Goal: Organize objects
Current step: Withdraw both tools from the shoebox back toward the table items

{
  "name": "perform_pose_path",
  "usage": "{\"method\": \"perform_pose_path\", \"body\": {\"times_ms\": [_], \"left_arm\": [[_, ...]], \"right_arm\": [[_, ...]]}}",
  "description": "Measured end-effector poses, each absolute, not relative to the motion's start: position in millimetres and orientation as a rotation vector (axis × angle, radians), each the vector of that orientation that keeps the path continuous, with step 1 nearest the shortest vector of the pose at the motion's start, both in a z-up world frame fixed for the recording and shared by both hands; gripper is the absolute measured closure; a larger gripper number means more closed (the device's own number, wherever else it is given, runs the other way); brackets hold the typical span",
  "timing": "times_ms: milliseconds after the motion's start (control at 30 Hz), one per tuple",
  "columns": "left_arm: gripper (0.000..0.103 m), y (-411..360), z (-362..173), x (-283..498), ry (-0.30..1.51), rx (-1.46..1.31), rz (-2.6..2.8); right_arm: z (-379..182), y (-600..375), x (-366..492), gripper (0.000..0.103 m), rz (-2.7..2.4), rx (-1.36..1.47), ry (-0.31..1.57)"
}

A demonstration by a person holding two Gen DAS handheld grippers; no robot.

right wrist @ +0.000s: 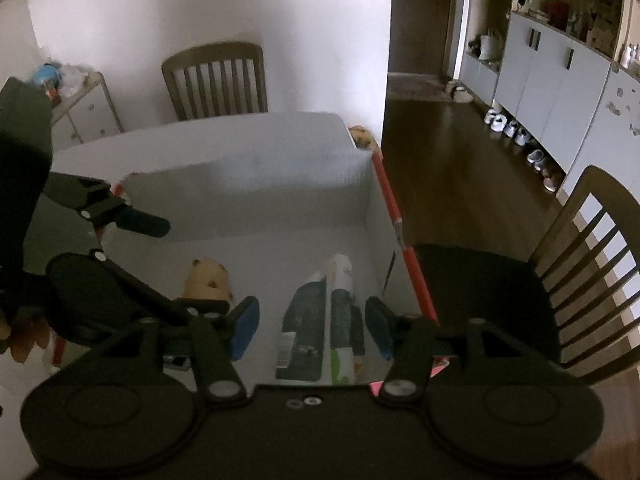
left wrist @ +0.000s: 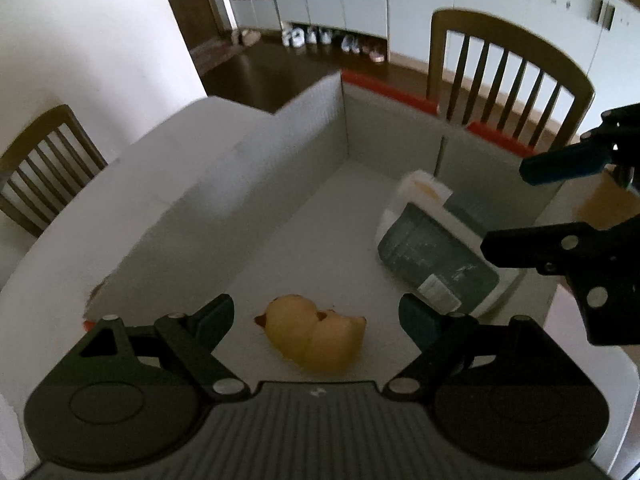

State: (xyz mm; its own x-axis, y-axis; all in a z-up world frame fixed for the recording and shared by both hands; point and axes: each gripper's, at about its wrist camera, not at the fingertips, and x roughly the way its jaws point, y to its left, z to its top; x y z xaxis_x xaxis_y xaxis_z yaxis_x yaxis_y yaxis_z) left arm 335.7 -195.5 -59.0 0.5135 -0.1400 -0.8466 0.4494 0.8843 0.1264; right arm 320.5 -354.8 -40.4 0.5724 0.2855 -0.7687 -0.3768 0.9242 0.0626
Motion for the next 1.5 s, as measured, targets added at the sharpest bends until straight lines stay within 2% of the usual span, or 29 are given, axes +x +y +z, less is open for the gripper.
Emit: {"method": "perform_pose_path", "body": {"times_ms": [233,400,733,1000,1200,1267,1300,1500], "left_arm": [[0.013,-208,-39,320,0.891,0.294,-0.374],[0.013,-187,-20,295,0.825,0.229,-0.369],[0.013,-111,13,242,0.730,0.075,-0.280],[0.013,-51,13,206,0.708,0.034,-0.233],[0.013,-7,2,183,0.705,-0.017,-0.213],[0.007,6,0,176,0.706,-0.024,-0.212],[0.001,11,-1,173,0.703,-0.025,-0.206],[0.000,44,-7,156,0.686,-0.045,-0.195]], "right_arm": [[-15,-351,301,0.043,0.396,-0.099,0.827],[-2,-339,282,0.038,0.409,-0.097,0.802],[15,-295,240,0.022,0.459,-0.074,0.752],[14,-252,213,0.011,0.488,-0.025,0.741],[12,-211,193,0.008,0.501,-0.034,0.740],[11,-197,187,0.008,0.506,-0.036,0.743],[10,-193,184,0.008,0.509,-0.037,0.744],[6,-161,172,0.008,0.522,-0.037,0.757]]}}
